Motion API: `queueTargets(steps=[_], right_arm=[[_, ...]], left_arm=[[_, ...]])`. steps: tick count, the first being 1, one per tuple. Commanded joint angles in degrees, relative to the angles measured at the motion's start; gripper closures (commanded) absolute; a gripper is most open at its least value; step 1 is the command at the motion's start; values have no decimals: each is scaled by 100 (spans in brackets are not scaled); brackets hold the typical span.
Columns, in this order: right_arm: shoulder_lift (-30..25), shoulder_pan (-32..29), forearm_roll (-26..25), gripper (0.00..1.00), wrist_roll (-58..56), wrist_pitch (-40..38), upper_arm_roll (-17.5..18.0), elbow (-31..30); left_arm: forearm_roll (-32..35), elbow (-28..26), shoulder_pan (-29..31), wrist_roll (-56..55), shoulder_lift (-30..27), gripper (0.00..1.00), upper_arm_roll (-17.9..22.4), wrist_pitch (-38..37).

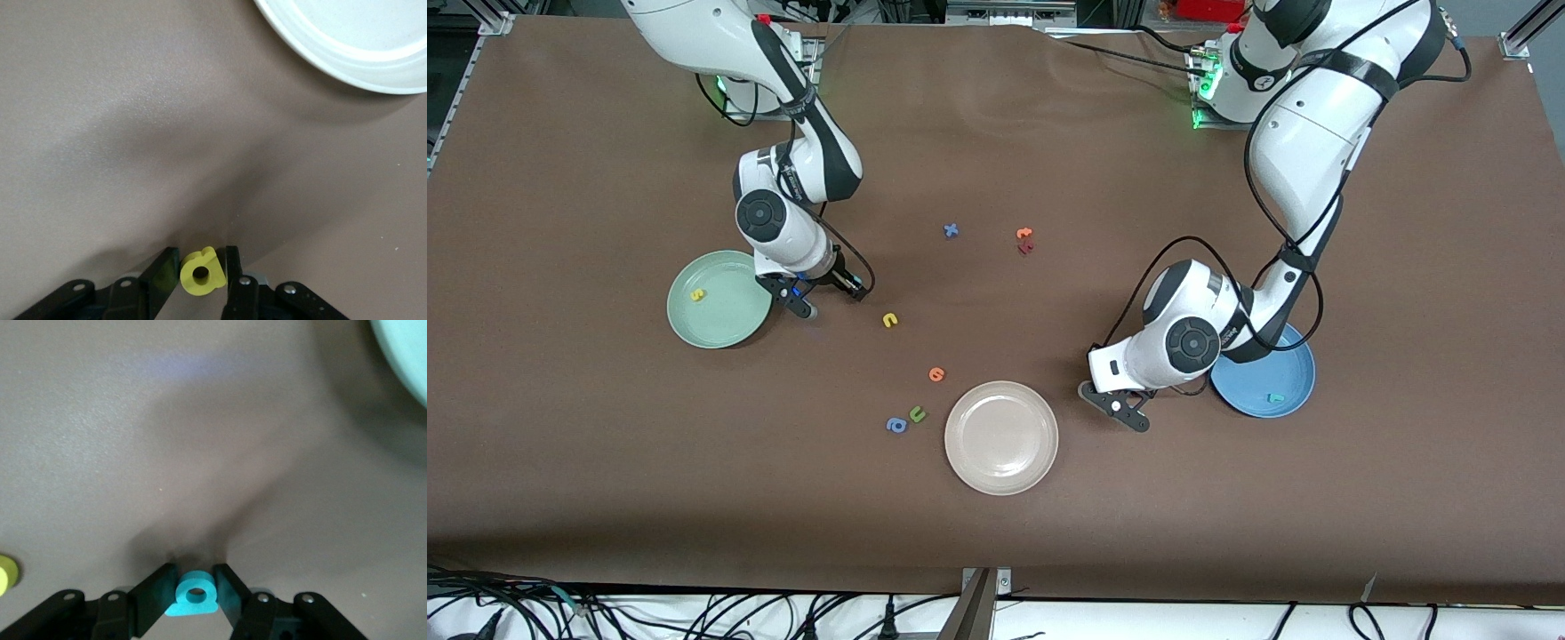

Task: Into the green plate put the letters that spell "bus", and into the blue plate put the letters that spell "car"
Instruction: 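Drop a and b onto the blue and green plates with both grippers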

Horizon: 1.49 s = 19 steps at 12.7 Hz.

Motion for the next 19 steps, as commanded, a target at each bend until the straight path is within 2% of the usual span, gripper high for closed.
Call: queueTargets(steps=[1,2,4,8,9,11,12,13,14,15,16,17,19], right_arm=[[-486,4,82,96,-198,-1162,-270,293],[-583,4,82,96,-330,-1506,-402,417],[-750,4,73,96,-1003,-2112,-892,541],[-638,-40,12,96,-3305,-2336,-2158,532],[-480,-58,20,96,-3693,-2283,-2335,532],[-225,-101,29,91,-3899,-2055,-2407,497],[-110,-102,38,80,-3891,-2002,-2407,497],[-57,-93,55,75,-3891,-1949,-2398,497],[-48,-93,64,61,-3891,-1949,-2398,506],[-74,-93,64,36,-3891,-1975,-2407,514],[-118,-93,64,7,-3856,-2027,-2407,532],[-231,-84,64,1,-3812,-2089,-2415,550],[-460,-58,64,1,-3445,-2692,-2389,890]], left_arm=[[133,-207,-43,-55,5,65,1,-21],[133,-225,-35,-46,5,66,1,-21],[133,-217,-35,-38,-12,89,1,-29],[133,-129,18,-38,-301,90,-25,-493],[125,-120,62,-29,-380,89,-25,-704],[133,46,263,6,-644,89,-25,-1309],[142,56,369,15,-810,89,-25,-1548],[142,-14,483,94,-960,89,-8,-1776],[133,-32,684,338,-1048,88,1,-1996],[133,-41,999,671,-1067,88,-8,-2224],[133,-58,1229,1014,-1067,88,-8,-2314],[133,-137,1501,1235,-1058,88,1,-2315],[168,-164,1714,1307,-1005,88,27,-2315]])
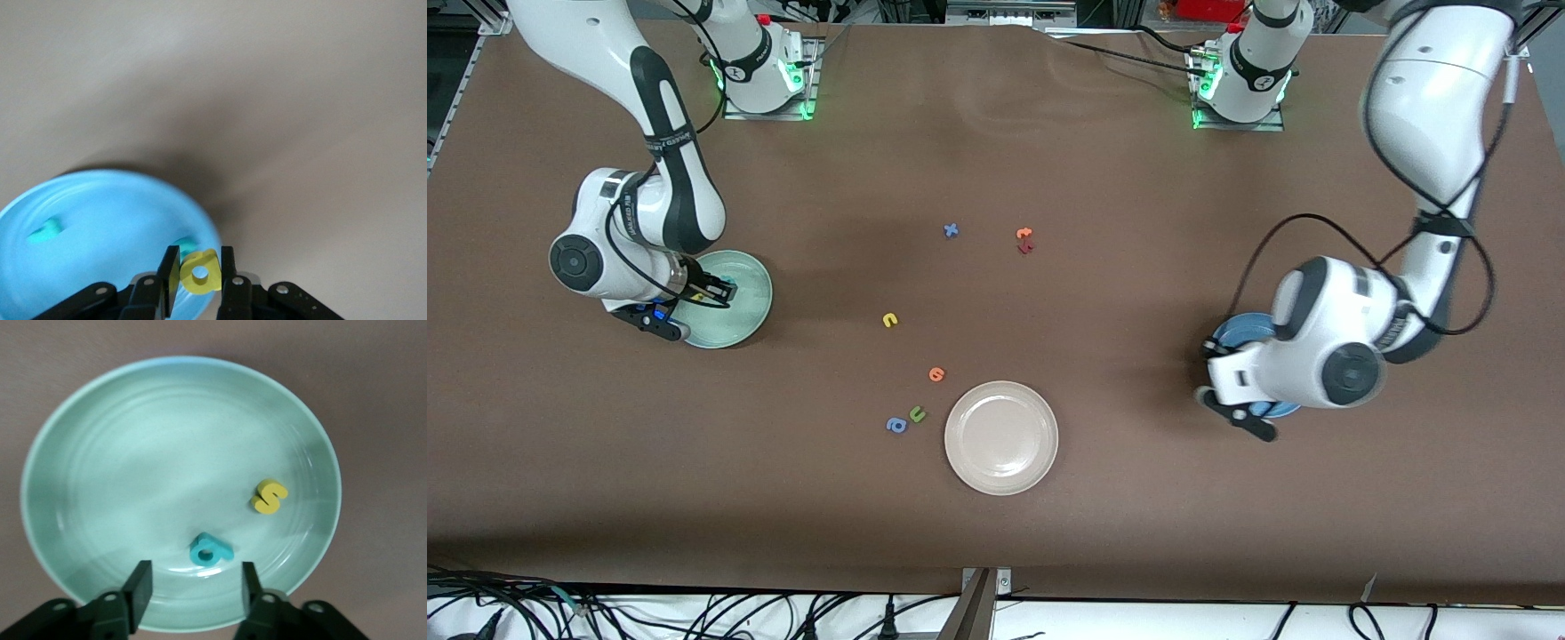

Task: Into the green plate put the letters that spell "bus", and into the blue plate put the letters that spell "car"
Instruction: 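Drop a and b onto the blue and green plates with both grippers, then return the left gripper to rest while the right gripper grasps the yellow u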

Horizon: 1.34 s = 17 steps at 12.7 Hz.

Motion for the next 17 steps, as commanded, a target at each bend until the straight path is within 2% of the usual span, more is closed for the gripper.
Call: queueTargets(steps=[1,2,3,5,7,10,13,15,17], right_arm=[[-340,57,59,1,517,-1053,38,574],[-358,101,77,1,719,-1441,73,882],[-367,136,85,1,1000,-1610,169,1103],[-350,163,112,1,1876,-1472,625,1236],[-271,267,138,1,3009,-859,1030,1272],[132,566,156,1,4154,186,1338,1281],[625,804,182,1,4833,1155,1374,1298],[810,909,759,1,5010,1576,1392,1298],[1038,980,1192,1,5036,1955,1575,1455]], left_arm=[[404,-137,231,157,-36,82,-50,4],[554,-128,267,157,16,48,-59,22],[547,-119,267,157,34,1,-59,30],[512,-93,258,140,-1,0,-85,-13],[485,-67,188,43,-167,0,-147,-135],[485,-23,-13,-421,-711,0,-244,-741],[477,-5,-23,-948,-1825,0,-428,-1847],[451,240,64,-960,-2363,0,-420,-2375],[-83,198,205,-977,-2907,0,-271,-2317]])
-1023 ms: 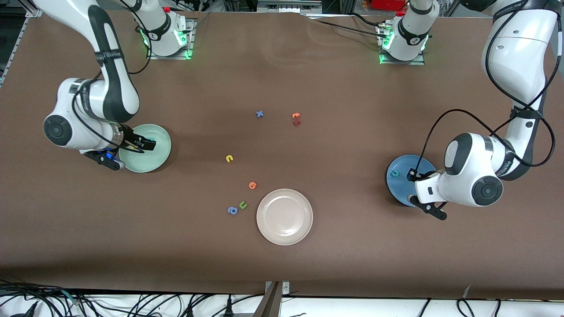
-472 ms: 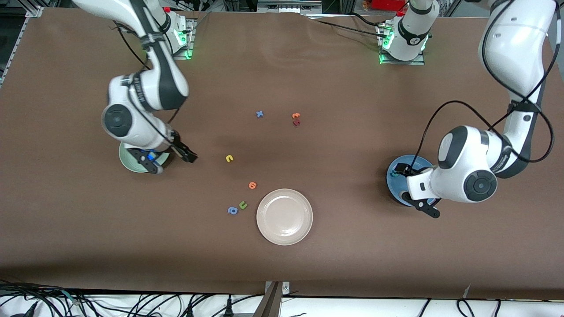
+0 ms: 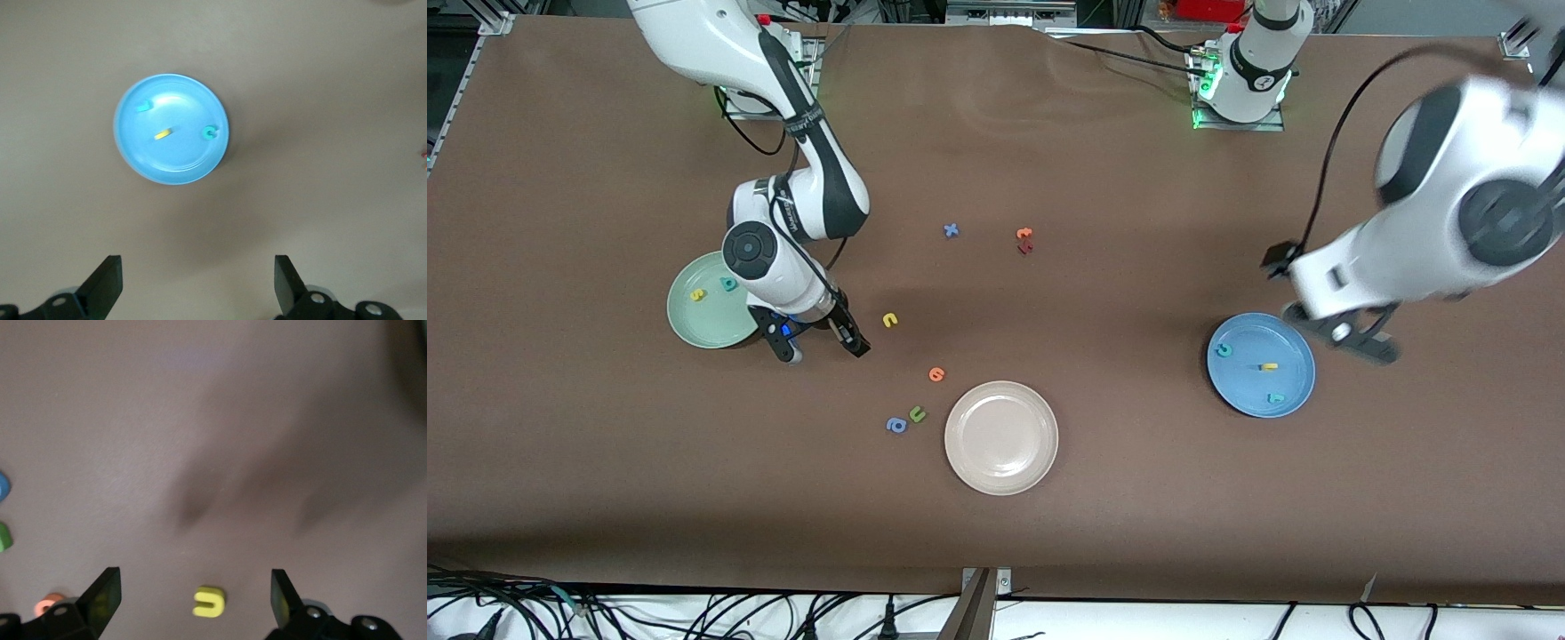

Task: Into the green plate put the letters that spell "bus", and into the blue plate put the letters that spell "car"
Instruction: 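Return the left gripper to rest while the right gripper grasps the yellow u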

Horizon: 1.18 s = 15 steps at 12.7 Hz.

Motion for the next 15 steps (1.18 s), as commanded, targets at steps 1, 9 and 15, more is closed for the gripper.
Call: queueTargets(steps=[1,9,15], right_arm=[[339,121,322,1,196,267,141,347],[719,384,322,1,425,391,150,366],[710,384,322,35,399,285,150,190]], left_arm=[[-393,-307,35,-57,-677,0,347,39],[-1141,-1900,-1369,-348,-1998,0,2122,1304],[-903,-1900,-1205,-356,-1971,0,2125,1129]])
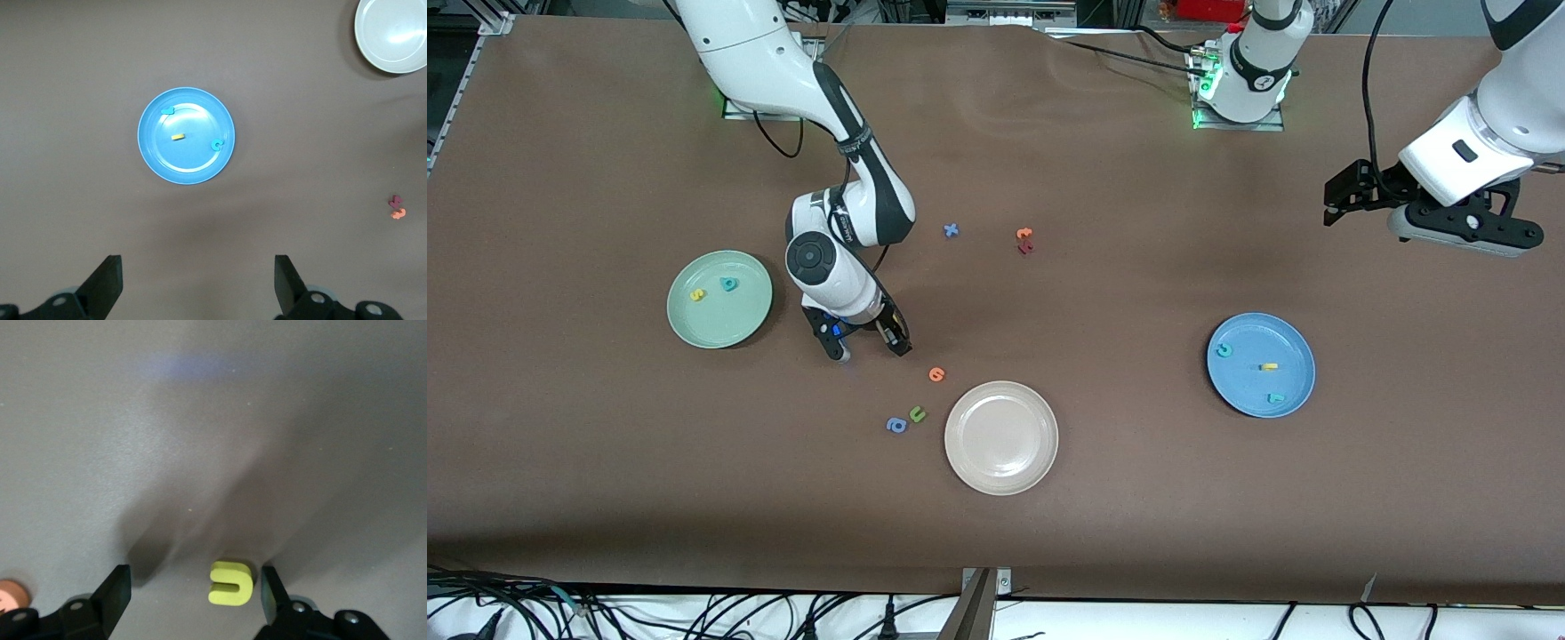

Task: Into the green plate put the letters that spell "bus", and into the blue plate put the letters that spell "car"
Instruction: 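Carry the yellow u to the green plate and release it with the right gripper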

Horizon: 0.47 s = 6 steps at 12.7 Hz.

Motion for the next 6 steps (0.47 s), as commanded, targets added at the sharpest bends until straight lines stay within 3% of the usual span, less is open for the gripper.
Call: queueTargets(steps=[1,3,6], right_arm=[[-32,41,97,47,-31,-35,-31,-148],[-32,41,89,65,-49,-35,-40,-184],[-32,32,89,98,-49,-35,-40,-184]], left_arm=[[68,-96,54,-107,-137,0,17,-82],[68,-78,159,-309,-120,0,9,-188],[129,-52,318,-846,-128,0,-431,-197]])
